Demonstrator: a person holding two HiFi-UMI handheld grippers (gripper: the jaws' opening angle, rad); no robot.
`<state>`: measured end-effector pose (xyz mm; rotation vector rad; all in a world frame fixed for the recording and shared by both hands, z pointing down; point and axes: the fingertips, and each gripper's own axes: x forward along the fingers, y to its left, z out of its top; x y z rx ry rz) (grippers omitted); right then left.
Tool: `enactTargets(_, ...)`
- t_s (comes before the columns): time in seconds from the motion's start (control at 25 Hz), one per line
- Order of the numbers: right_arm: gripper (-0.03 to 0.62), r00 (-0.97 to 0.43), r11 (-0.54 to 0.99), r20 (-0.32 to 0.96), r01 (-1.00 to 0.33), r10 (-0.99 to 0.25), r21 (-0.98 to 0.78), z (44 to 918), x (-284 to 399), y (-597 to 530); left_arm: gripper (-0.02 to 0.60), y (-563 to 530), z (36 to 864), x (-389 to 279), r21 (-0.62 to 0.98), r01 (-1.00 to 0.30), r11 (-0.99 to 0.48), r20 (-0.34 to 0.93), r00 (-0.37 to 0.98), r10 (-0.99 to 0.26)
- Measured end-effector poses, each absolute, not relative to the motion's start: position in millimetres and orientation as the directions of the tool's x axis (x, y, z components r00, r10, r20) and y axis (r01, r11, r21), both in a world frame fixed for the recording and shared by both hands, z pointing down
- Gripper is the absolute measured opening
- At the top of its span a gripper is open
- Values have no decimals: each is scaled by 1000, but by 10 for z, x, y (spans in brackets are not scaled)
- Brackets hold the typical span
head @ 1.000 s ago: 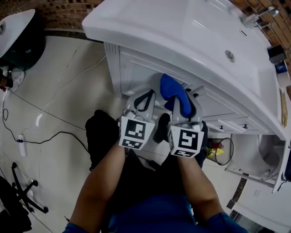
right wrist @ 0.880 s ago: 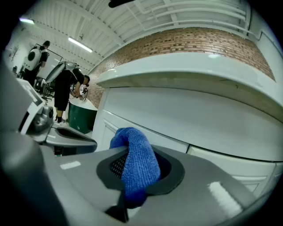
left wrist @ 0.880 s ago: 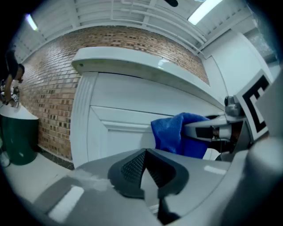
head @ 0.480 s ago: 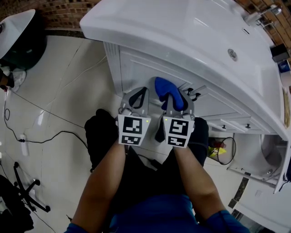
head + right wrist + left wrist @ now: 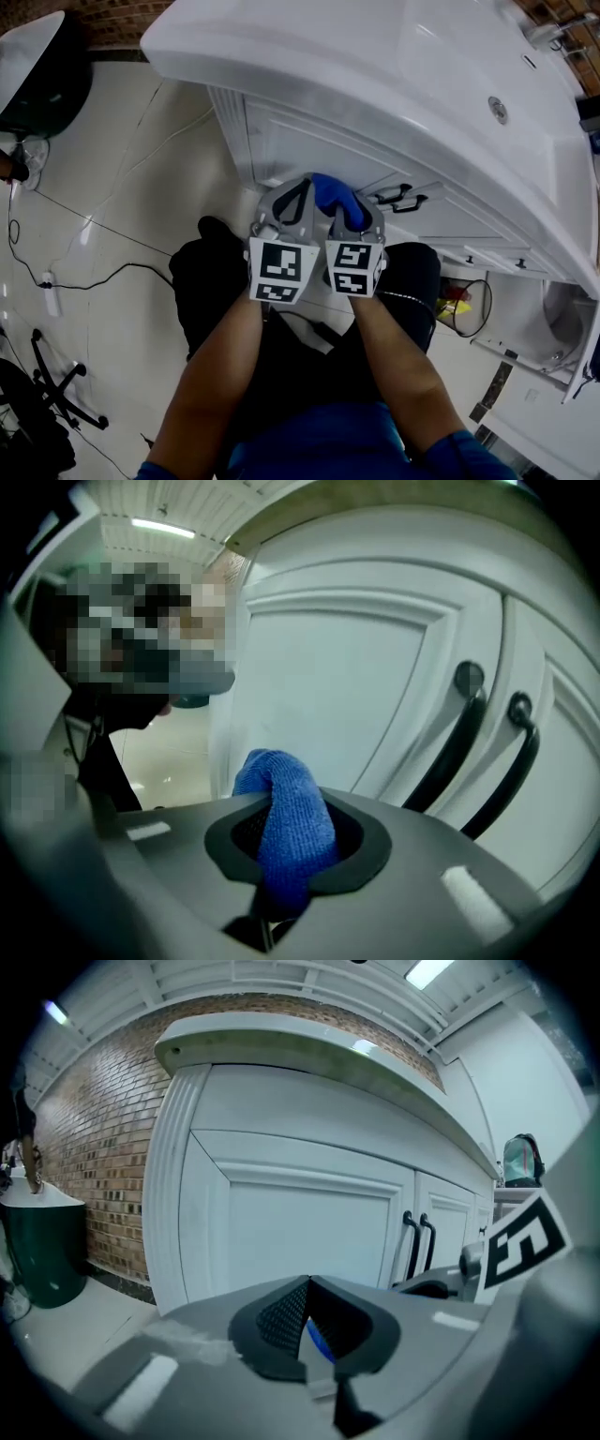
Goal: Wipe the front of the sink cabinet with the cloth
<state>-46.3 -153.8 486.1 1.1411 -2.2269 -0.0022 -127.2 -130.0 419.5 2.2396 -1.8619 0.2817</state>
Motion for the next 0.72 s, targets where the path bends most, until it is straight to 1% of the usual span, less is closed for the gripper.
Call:
enactTargets(0.2,57,-378,660,642,-699,-667,274,5457,-410,-1475,6,-1341,4355,-1274,36,-982,-184,324,186,-928)
enactTargets(0.36,57,-338,666,701,-699,-628,260,5760,-374,-1446,6,-1363,4799,-1249,87,-982,-170,440,191,-878)
enactTargets(0.48,57,-318,662,726,-708,-609,245,5932,-348,-1472,6,-1342,5089,-1140,60,-974,-220,532,218,-818)
enactTargets(0.6,57,-290,657,758,-717,-584,232,6135,-294,-1491,6,-1317,5263,-1045,37,-964,-263,583,235,-778)
enactTargets(0.72,57,-275,677,781,-695,-561,242,6233,-316,-1489,6,-1310,5355,-1038,35,-963,-268,607,233,-760)
